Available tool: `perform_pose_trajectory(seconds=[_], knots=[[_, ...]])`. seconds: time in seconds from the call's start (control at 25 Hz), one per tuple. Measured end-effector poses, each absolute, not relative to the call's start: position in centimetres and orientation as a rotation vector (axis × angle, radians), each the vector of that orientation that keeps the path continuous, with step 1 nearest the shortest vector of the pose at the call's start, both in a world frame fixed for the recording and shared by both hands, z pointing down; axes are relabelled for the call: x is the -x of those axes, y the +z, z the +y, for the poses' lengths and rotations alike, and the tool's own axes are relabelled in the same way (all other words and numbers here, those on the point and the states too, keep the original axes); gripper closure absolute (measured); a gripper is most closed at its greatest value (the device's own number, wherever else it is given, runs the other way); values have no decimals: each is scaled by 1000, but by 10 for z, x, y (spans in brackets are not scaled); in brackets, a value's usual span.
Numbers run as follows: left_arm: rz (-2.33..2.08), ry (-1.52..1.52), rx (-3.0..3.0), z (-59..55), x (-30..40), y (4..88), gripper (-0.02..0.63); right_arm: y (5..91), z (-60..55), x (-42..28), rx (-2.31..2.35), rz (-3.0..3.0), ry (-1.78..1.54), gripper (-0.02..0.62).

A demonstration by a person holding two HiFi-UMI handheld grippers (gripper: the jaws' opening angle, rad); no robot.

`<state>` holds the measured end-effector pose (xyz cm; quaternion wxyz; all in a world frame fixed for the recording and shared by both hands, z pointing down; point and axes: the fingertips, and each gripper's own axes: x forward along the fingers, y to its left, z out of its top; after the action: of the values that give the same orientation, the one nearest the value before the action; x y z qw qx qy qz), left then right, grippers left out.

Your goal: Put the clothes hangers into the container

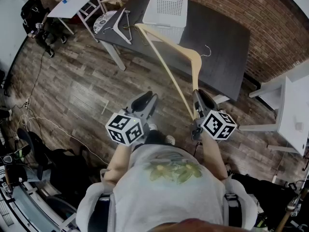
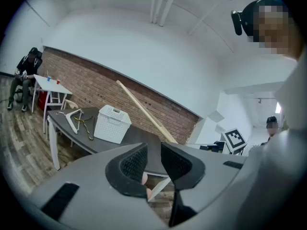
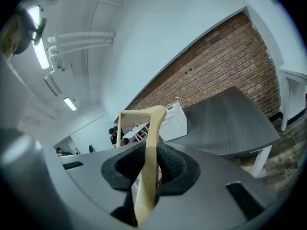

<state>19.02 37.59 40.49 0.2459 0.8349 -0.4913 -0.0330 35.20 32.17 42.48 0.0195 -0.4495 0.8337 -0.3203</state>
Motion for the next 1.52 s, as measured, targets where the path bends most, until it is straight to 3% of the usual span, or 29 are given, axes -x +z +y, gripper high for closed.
perform_pose_trajectory(seconds=[0.84,1.52], knots=[[-1254,-75,-2348,319,-125,411,499,414,264,-295,1449,2445,-976,499],[-1218,-50,-2370,249,-117,417,509,410,183,-285,1498,2432,-960,499]])
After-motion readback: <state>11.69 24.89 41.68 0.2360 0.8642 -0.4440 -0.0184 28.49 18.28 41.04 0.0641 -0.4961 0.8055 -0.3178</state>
